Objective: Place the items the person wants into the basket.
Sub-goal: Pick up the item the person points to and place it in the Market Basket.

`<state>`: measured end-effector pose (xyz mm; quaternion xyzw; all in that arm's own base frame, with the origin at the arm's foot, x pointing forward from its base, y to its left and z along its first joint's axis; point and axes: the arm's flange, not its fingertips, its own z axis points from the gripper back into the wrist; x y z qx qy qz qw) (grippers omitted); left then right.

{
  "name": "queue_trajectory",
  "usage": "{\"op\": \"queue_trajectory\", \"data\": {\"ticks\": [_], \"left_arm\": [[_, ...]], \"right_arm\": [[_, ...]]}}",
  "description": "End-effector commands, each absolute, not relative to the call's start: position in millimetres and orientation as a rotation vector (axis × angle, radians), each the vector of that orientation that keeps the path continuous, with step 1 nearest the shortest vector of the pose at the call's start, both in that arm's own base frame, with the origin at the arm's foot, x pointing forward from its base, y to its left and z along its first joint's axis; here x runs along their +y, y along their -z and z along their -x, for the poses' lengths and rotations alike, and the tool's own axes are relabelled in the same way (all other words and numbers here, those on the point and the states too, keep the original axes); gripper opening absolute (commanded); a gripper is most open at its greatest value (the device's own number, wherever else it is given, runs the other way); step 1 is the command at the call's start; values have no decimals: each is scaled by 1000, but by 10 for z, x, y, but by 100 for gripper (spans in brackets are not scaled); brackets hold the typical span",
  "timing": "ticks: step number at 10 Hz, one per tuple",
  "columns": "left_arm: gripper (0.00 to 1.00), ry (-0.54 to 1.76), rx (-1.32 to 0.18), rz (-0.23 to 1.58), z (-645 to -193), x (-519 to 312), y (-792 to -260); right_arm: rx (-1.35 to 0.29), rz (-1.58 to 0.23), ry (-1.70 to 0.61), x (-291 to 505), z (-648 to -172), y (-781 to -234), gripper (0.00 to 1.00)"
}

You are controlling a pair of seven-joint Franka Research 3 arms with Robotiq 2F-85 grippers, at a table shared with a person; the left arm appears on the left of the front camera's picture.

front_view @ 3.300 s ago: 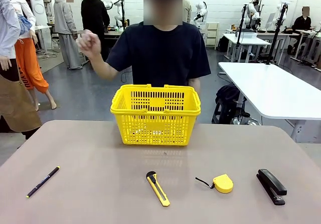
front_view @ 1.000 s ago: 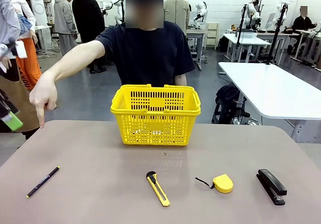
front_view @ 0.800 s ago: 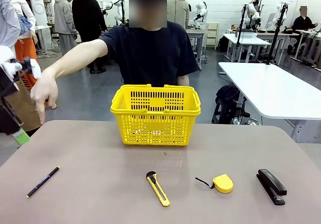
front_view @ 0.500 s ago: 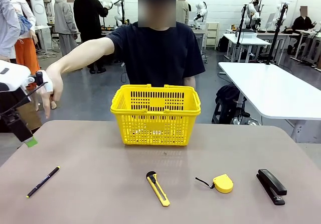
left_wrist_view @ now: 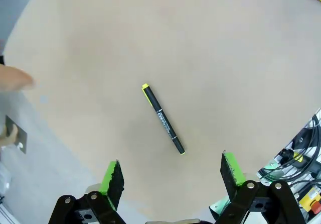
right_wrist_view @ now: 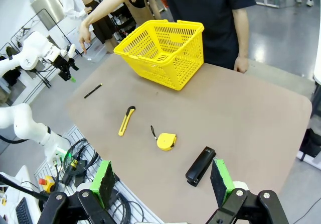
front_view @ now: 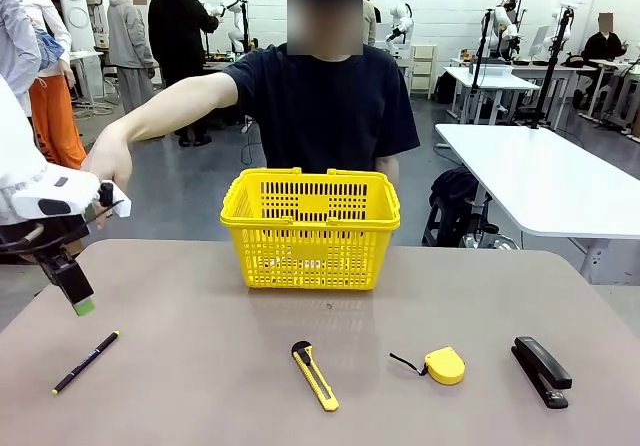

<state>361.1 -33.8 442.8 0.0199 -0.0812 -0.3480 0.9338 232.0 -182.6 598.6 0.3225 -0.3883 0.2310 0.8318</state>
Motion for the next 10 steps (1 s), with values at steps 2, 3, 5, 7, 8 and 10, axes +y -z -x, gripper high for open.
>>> {"op": "queue_trajectory", "data": {"ticks": [2, 3, 5, 7, 8, 10], "left_arm": [[100, 670, -151, -32, -3551, -303, -4070], [100, 662, -148, -26, -3536, -291, -4034], [100, 693, -134, -25, -3704, -293, -4229], [100, 693, -134, -25, -3704, -293, -4229], [100, 693, -134, -25, -3704, -293, -4229], [100, 691, -135, -22, -3718, -286, -4212]], "right_arm": [[-840, -706, -506, -1823, -2342, -5981, 100], [-840, -706, -506, -1823, -2342, -5981, 100], [-840, -706, -506, -1823, -2342, -5981, 100], [-840, -706, -506, -1823, -2342, -5981, 100], [-840, -706, -506, -1823, -2342, -5981, 100], [-840, -706, -506, -1823, -2342, -5981, 100]]}}
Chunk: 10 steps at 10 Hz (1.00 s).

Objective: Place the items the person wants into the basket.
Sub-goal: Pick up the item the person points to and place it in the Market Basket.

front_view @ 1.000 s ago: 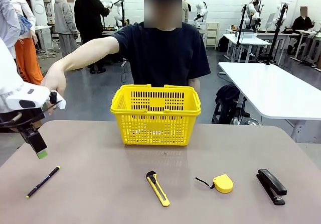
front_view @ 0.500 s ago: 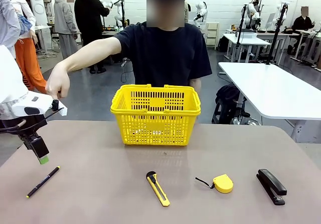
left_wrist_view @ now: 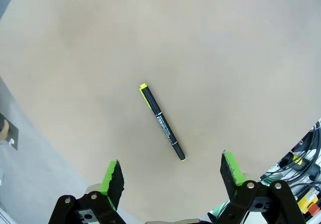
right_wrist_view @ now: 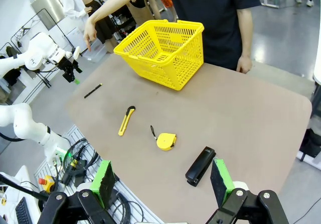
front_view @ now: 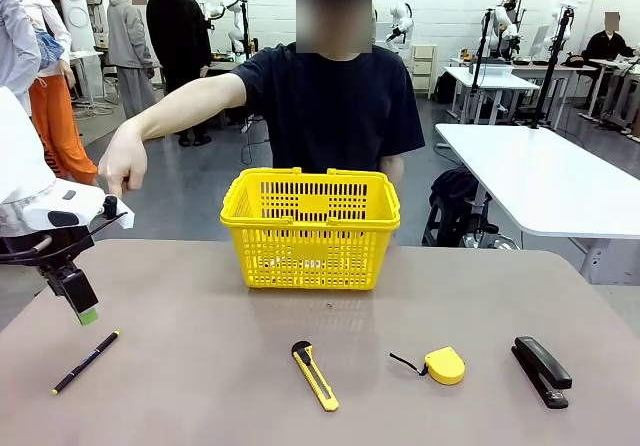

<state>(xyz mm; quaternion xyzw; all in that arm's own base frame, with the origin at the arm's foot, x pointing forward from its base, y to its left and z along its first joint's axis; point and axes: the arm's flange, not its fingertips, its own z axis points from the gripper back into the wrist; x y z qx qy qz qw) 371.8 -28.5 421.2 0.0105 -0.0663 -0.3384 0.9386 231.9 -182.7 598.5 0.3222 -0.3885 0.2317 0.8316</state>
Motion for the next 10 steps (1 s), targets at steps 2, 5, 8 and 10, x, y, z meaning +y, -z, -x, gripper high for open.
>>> {"op": "queue_trajectory", "data": {"ticks": [2, 5, 8, 10], "left_arm": [[100, 734, -141, -73, -3647, -416, -3882], [100, 703, -140, -119, -3656, -527, -3555], [100, 657, -86, -124, -3838, -506, -3235], [100, 598, -30, -124, -3935, -478, -3087]], "right_arm": [[-840, -706, -506, -1823, -2342, -5981, 100], [-840, -706, -506, -1823, -2342, -5981, 100], [-840, -706, -506, -1823, -2342, -5981, 100], [-840, -706, -506, -1823, -2342, -5981, 100]]}}
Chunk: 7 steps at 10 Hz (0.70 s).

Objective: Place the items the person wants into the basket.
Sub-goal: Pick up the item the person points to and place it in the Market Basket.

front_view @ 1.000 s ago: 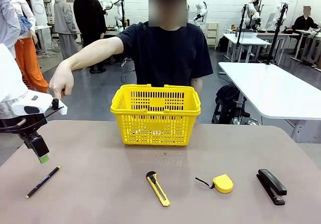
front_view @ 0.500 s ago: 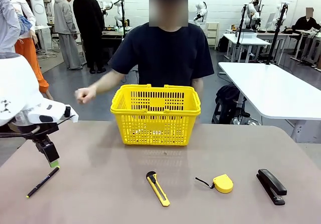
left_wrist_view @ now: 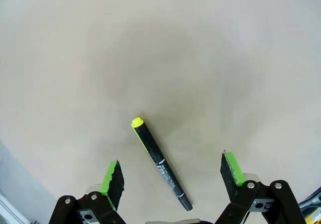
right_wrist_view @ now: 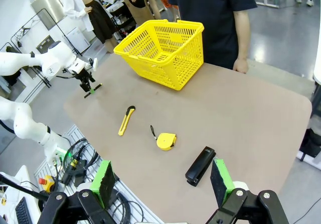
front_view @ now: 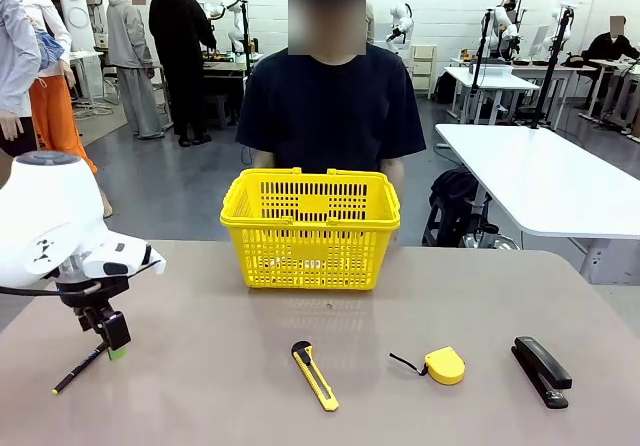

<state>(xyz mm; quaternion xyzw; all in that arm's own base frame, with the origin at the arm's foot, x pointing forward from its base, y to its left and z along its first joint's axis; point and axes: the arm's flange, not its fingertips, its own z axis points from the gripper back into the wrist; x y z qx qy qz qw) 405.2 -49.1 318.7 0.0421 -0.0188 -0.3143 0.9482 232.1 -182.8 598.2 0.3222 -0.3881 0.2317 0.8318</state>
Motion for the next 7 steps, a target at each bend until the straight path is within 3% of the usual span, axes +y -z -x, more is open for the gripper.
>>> {"op": "queue_trajectory", "data": {"ticks": [1, 7], "left_arm": [[100, 579, -29, -120, -3919, -466, -3018], [100, 536, -38, -111, -3912, -410, -3041]], "right_arm": [[-840, -706, -506, -1823, -2342, -5981, 100], [-840, -706, -506, -1823, -2342, -5981, 100]]}}
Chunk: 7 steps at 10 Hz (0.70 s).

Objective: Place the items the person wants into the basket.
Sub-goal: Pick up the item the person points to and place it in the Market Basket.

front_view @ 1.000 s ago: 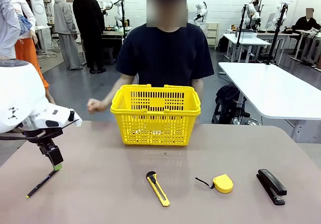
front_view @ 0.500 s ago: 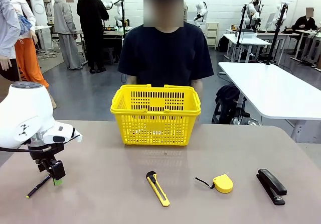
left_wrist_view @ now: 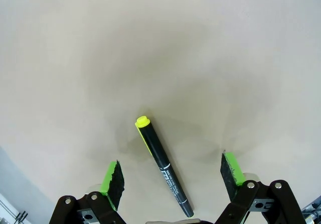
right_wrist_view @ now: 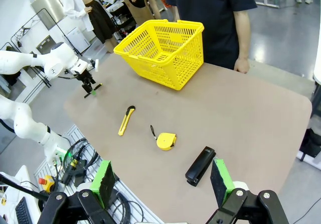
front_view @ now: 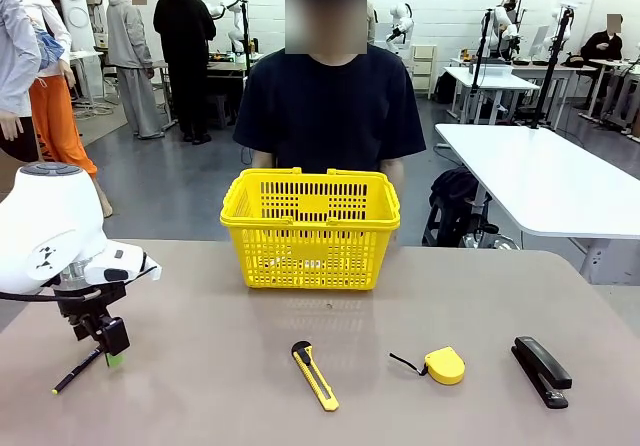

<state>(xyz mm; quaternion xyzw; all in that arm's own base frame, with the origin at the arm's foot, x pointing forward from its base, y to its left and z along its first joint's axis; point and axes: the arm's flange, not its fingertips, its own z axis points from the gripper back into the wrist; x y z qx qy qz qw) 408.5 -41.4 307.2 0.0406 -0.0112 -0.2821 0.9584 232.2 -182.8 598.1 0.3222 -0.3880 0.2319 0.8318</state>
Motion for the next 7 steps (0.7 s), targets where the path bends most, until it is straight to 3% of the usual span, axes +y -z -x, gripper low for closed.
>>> {"op": "queue_trajectory", "data": {"ticks": [1, 6, 7], "left_arm": [[100, 511, -24, -104, -3935, -397, -3032], [100, 425, -50, -69, -3935, -361, -3025], [94, 438, -55, -71, -3946, -350, -3032]], "right_arm": [[-840, -706, -506, -1823, -2342, -5981, 100], [-840, -706, -506, -1823, -2342, -5981, 100], [-840, -706, -506, -1823, -2342, -5981, 100]]}}
